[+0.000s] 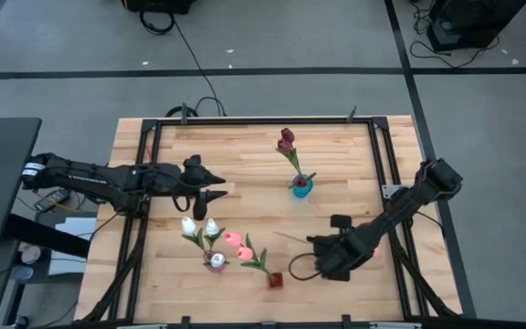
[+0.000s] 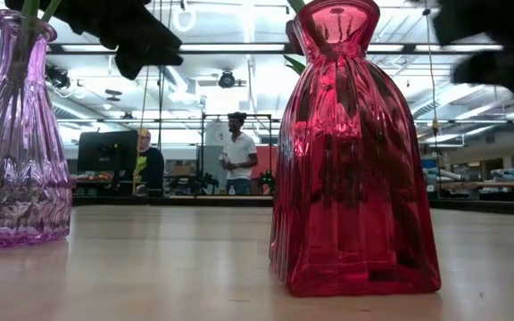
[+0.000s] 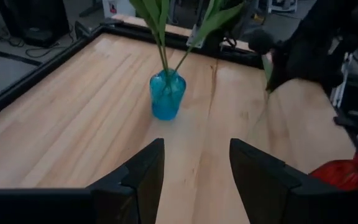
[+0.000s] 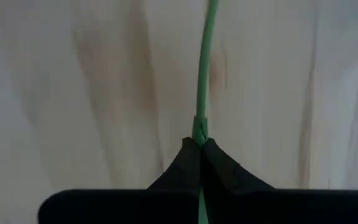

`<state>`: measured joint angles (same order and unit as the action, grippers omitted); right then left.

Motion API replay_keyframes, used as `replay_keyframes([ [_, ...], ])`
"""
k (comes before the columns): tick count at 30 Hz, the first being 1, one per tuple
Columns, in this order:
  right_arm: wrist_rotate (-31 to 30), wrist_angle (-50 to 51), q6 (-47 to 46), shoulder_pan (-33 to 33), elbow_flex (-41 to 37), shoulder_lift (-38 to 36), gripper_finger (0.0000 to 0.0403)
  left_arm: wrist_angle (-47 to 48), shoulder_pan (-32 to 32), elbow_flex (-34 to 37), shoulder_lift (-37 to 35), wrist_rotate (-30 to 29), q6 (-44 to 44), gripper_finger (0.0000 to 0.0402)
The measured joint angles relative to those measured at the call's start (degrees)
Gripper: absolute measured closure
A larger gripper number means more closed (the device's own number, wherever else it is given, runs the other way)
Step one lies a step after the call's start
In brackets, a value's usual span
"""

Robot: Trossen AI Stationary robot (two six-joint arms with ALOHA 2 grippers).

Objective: Sort flowers into vase by color
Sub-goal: Put the pink flower into the red vase

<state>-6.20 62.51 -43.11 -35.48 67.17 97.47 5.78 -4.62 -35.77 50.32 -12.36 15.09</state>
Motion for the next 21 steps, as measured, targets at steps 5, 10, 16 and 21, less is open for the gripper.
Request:
replay_keyframes([
  [5, -4.4, -1.6, 5.1, 5.4, 1.3, -2.3, 0.0396, 0.0, 0.0, 0.0, 0.5, -2.2, -4.3, 0.0214],
  [10, -2.0, -4.1, 9.7, 12.5, 1.2, -2.0, 0.0396, 1.2, 0.0, 0.0, -0.7, -2.3, -5.9, 0.0214],
  [16, -1.6, -7.7, 12.8, 15.9, 0.9, -1.9, 0.0398, 4.5, 0.0, 0.0, -6.0, -4.0, -7.7, 0.0214],
  [21, -5.8, -7.4, 11.3, 16.2, 0.9, -1.9, 0.0394, 4.8, 0.0, 0.0, -8.1, -5.3, -7.8, 0.0214],
])
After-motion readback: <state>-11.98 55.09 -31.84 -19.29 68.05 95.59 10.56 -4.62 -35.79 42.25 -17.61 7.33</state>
